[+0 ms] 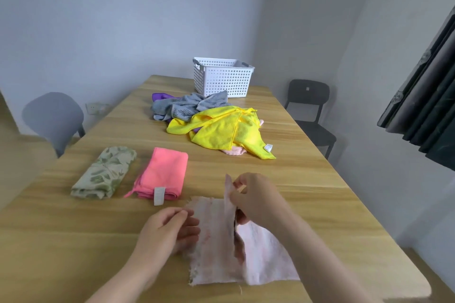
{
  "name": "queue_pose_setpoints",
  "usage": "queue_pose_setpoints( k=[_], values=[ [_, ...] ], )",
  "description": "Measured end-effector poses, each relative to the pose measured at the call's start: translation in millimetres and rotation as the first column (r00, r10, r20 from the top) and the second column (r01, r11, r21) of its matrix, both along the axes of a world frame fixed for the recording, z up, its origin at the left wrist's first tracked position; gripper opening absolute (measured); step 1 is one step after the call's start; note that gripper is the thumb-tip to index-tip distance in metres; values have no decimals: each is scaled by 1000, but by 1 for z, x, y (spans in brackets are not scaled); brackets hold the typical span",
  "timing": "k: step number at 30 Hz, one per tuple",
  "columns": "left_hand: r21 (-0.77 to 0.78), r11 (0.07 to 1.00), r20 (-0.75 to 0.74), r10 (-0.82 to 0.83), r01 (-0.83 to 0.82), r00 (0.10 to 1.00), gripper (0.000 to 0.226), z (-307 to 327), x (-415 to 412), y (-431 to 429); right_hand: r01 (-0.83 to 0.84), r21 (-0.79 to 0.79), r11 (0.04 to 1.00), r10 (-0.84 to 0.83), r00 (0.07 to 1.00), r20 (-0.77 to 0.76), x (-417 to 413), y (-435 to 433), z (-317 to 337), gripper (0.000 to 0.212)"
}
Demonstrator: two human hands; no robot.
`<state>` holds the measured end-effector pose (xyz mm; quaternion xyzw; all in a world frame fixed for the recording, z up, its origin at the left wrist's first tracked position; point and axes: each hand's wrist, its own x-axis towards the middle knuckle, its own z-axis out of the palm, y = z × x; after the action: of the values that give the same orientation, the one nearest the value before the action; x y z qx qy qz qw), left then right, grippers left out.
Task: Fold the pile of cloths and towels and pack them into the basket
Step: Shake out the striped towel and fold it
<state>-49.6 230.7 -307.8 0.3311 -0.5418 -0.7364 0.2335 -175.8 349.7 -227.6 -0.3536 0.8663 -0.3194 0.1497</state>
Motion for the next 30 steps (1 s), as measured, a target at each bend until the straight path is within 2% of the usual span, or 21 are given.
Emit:
queue_pose_setpoints(
  k=[4, 6, 8, 10, 12, 14, 16, 18, 21, 24, 27, 30],
  values=[
    [113, 993, 8, -20, 19, 1000, 23, -2, 3, -2, -16, 4, 1000, 16, 1000, 22, 12, -18, -23, 36],
    [126, 991, 7, -37, 36, 999, 28, -4, 1, -3, -24, -18, 1000, 27, 989, 143, 12, -20, -26, 26],
    [115, 991, 25, -76, 73, 997, 31, -4, 2, -4, -20, -58, 998, 38, 941, 337, 11, -18, -25, 17],
    [81, 988, 61, -139, 134, 988, 30, -5, 1, -7, 29, -96, 995, 14, 907, 421, 5, -10, -23, 15],
    [-14, 986, 136, -162, 165, 977, 32, -6, 0, -8, 104, -97, 990, -60, 922, 383, -6, 0, -26, 13],
    [-268, 948, 253, -101, 170, 962, 44, -8, -3, -10, 150, -74, 986, -123, 948, 293, -15, 11, -33, 9],
    [-551, 802, 325, -51, 233, 944, 52, -7, -8, -8, 174, -60, 983, -157, 962, 222, -21, 20, -42, 10],
    [-666, 704, 344, -2, 245, 939, 45, -8, -15, -5, 204, -73, 976, -192, 971, 146, -23, 27, -51, 14],
    [-726, 652, 359, 89, 218, 929, 39, -15, -25, -6, 223, -101, 970, -230, 971, -63, -26, 37, -59, 20],
    [-755, 626, 342, 126, 193, 931, 42, -19, -28, -7, 179, -85, 980, -195, 951, -240, -32, 47, -67, 26],
    [-760, 634, 277, 115, 144, 954, 42, -15, -27, -4, 145, -78, 986, -160, 956, -245, -38, 55, -76, 32],
    [-668, 739, 255, 111, 92, 961, 38, -8, -29, -3, 131, -99, 986, -149, 967, -205, -41, 60, -81, 38]
  ],
)
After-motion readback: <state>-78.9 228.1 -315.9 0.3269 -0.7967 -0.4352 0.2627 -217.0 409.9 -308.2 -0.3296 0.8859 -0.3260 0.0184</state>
